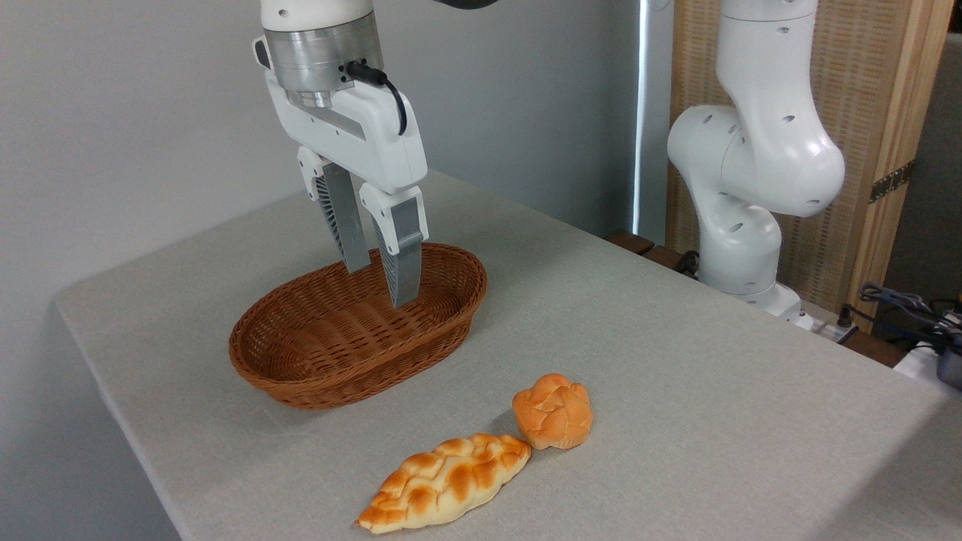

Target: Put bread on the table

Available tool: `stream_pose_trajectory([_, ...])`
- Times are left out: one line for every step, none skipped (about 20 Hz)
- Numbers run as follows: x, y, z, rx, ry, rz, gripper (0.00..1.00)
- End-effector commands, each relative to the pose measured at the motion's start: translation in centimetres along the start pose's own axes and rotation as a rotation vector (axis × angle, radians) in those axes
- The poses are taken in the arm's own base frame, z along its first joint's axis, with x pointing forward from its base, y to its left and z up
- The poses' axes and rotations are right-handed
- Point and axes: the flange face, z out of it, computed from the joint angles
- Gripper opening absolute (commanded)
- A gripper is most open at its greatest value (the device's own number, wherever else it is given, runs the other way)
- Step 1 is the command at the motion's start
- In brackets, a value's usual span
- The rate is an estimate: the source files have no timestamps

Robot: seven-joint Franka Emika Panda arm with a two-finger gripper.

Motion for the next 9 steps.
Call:
stream_pose_trajectory([-0.79, 0.58, -0.06, -0.034, -0.018, 0.013, 1.00])
stream_pose_trajectory([-0.78, 0.57, -0.13, -0.033, -0.017, 0.016, 1.00])
stream_pose_trajectory([-0.79, 0.56, -0.13, -0.032, -0.018, 0.016, 1.00])
stream_pose_trajectory([-0.80, 0.57, -0.12, -0.033, -0.019, 0.013, 1.00])
stream_pose_trajectory([-0.86, 0.51, -0.12, -0.033, -0.019, 0.013, 1.00])
stream_pose_trajectory([-0.86, 0.50, -0.12, -0.033, -0.019, 0.013, 1.00])
stream_pose_trajectory([-0.91, 0.44, -0.12, -0.032, -0.019, 0.008, 1.00])
stream_pose_trajectory([-0.91, 0.44, -0.12, -0.032, -0.019, 0.007, 1.00])
stream_pose_trajectory([-0.91, 0.44, -0.12, -0.032, -0.019, 0.005, 1.00])
